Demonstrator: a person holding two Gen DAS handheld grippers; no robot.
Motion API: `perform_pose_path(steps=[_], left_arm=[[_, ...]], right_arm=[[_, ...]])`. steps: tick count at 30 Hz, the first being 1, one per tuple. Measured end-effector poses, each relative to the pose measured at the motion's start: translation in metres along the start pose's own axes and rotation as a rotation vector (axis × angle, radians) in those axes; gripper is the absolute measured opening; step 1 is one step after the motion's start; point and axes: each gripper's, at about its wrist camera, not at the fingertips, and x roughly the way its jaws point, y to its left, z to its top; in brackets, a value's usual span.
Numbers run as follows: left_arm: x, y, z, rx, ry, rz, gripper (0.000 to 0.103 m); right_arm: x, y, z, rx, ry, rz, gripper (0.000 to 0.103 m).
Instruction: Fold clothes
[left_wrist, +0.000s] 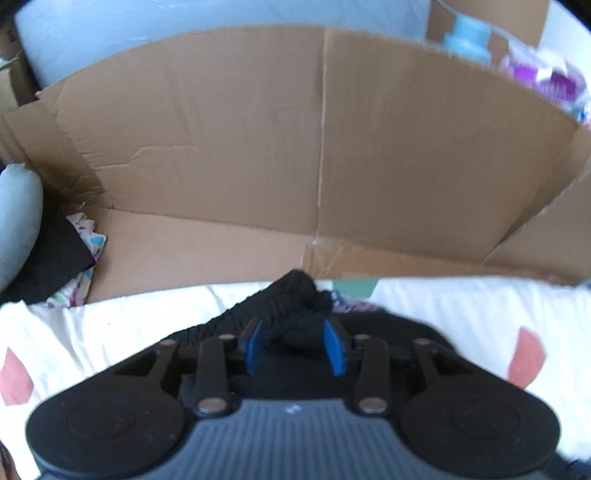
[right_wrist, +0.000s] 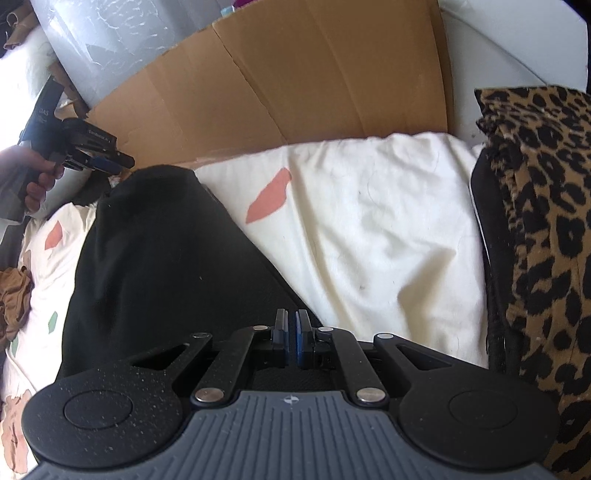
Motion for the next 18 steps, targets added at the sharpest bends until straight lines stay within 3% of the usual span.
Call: perform_pose_path(steps=[1, 2, 3, 10, 18], left_arm=[[0.003, -0.001, 0.000, 0.019, 0.005, 0.004, 0.045], [0.006, -0.002, -0.002, 0.037, 0.007, 0.007, 0.063], [0.008, -0.002, -0.003, 0.061, 0.006, 0.009, 0.073], [0.014, -0.014, -0.008, 0.280, -0.005, 0.055, 0.073], [0.029, -0.009, -0.005, 0.347, 0.003, 0.029, 0.074]], right_arm=[[0.001, -0.001, -0.001, 0.001, 0.006, -0.003, 0.003], [0.002, -0.002, -0.002, 0.002, 0.012, -0.005, 0.003], [0.003, -0.004, -0.004, 0.005, 0.017, -0.007, 0.003], [0.007, -0.010, -0.011, 0.025, 0.038, -0.010, 0.002], [0.014, -0.012, -0.014, -0.010, 0.068, -0.033, 0.005]])
